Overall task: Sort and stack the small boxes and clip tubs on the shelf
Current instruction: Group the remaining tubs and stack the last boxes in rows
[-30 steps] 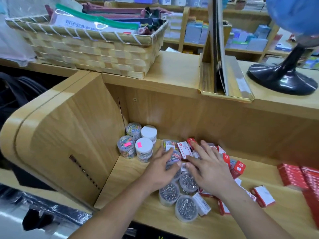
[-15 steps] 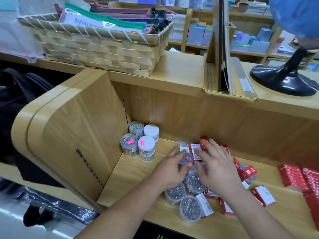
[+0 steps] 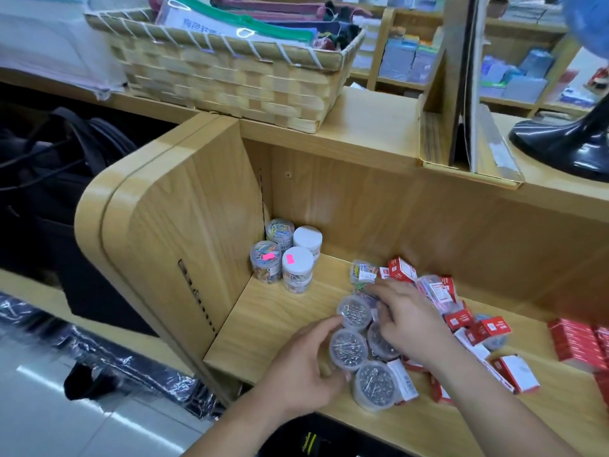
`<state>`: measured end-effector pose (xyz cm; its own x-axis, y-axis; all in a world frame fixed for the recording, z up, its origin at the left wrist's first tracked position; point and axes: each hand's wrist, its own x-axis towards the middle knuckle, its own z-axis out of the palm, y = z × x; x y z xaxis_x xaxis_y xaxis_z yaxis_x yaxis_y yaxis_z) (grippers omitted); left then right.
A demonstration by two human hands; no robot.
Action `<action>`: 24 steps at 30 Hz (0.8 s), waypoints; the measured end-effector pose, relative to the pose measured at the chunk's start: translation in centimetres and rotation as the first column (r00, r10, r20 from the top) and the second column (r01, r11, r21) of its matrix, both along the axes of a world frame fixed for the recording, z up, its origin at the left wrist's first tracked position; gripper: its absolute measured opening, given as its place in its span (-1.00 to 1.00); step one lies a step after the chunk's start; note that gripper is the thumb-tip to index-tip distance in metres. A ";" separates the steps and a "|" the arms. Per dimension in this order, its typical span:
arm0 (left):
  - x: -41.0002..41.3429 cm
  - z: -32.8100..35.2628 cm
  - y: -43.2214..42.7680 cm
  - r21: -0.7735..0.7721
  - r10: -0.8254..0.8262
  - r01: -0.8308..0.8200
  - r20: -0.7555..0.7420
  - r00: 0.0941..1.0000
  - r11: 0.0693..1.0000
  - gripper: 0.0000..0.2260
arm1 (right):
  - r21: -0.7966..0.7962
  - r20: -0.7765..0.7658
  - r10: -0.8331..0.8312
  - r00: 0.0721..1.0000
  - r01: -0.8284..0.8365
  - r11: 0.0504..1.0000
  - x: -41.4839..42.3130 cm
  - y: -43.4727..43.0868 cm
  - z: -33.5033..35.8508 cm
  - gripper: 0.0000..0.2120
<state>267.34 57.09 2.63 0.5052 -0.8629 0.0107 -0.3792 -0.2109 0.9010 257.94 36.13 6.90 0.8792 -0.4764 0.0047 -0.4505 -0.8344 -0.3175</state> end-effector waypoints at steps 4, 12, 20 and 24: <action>0.4 1.2 -0.2 -0.093 0.139 -0.131 0.089 0.986 0.987 -0.52 | -0.065 -0.130 0.014 0.991 -0.023 0.998 1.1 -0.3 1.2 -0.65; 0.9 1.6 -1.7 0.052 0.082 -0.104 0.323 0.943 0.993 -0.51 | -0.109 -0.146 -0.125 0.981 0.109 0.988 3.5 -0.7 1.4 -0.66; 0.4 0.9 -0.3 0.051 0.153 -0.155 0.036 0.988 0.987 -0.53 | 0.148 0.320 -0.216 0.922 0.176 0.973 3.5 0.6 3.4 -0.71; 1.4 0.8 2.0 -0.020 0.327 -0.327 0.055 0.943 0.945 -0.47 | 0.179 0.357 -0.054 0.933 -0.011 0.984 5.6 5.6 4.8 -0.68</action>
<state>268.69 59.04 3.39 0.7579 -0.6500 0.0552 -0.3411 -0.3227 0.8829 263.55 41.74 11.72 0.8236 -0.5171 0.2329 -0.2959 -0.7421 -0.6014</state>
